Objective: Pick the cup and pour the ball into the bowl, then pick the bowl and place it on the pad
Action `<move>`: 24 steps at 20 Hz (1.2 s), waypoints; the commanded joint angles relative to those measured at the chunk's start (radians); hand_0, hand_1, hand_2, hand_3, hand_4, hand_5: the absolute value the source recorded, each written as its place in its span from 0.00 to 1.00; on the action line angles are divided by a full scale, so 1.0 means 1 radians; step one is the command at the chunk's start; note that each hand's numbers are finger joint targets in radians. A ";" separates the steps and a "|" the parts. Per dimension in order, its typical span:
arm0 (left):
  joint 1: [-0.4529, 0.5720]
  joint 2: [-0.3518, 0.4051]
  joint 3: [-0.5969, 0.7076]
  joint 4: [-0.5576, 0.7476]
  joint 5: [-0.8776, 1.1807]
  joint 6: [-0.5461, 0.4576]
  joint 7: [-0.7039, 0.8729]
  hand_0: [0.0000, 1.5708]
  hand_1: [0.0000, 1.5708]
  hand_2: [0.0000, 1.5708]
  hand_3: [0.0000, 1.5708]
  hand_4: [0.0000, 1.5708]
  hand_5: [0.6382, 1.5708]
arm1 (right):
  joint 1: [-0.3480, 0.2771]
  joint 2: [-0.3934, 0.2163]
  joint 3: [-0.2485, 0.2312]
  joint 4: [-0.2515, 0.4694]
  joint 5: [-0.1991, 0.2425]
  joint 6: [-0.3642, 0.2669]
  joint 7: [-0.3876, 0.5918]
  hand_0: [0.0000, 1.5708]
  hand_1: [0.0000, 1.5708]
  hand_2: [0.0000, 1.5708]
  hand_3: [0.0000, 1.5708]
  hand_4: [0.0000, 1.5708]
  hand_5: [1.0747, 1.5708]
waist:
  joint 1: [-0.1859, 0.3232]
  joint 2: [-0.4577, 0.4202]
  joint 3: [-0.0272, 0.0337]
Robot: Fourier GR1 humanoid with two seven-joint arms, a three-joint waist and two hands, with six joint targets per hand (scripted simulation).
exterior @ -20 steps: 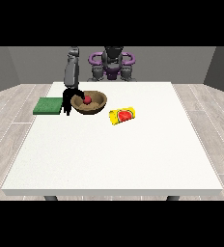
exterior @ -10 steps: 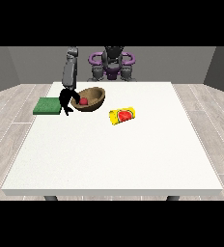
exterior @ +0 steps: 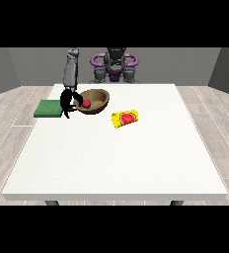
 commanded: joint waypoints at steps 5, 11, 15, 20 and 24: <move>0.120 0.027 0.043 0.151 -0.037 -0.038 -0.089 0.00 0.00 0.00 0.00 0.76 0.97 | -0.093 -0.229 0.080 -0.028 0.092 -0.005 0.427 1.00 1.00 1.00 0.65 0.66 0.97 | -0.112 -0.085 0.0133; 0.120 0.110 0.080 0.234 -0.039 -0.052 -0.128 0.00 0.00 0.00 0.00 0.76 0.97 | -0.142 -0.320 0.120 -0.075 0.127 0.090 0.531 1.00 1.00 1.00 0.45 0.67 0.99 | -0.183 -0.093 0.0156; 0.158 0.110 0.094 0.245 -0.041 -0.054 -0.203 0.00 0.00 0.00 0.00 0.77 0.97 | -0.152 -0.379 0.057 -0.076 0.085 0.126 0.544 1.00 1.00 1.00 0.43 0.68 0.99 | -0.189 -0.072 0.0162; 0.169 0.099 0.088 0.238 -0.043 -0.018 -0.214 0.00 0.00 0.00 0.00 0.77 0.97 | -0.104 -0.410 0.010 -0.043 0.052 0.189 0.473 1.00 1.00 1.00 0.34 0.70 0.99 | -0.206 -0.038 0.0167; 0.203 0.177 0.126 0.294 -0.019 -0.100 -0.264 0.00 0.00 0.00 0.00 0.77 0.98 | -0.066 -0.449 -0.005 -0.041 0.051 0.251 0.415 1.00 1.00 1.00 0.24 0.71 0.99 | -0.194 -0.012 0.0166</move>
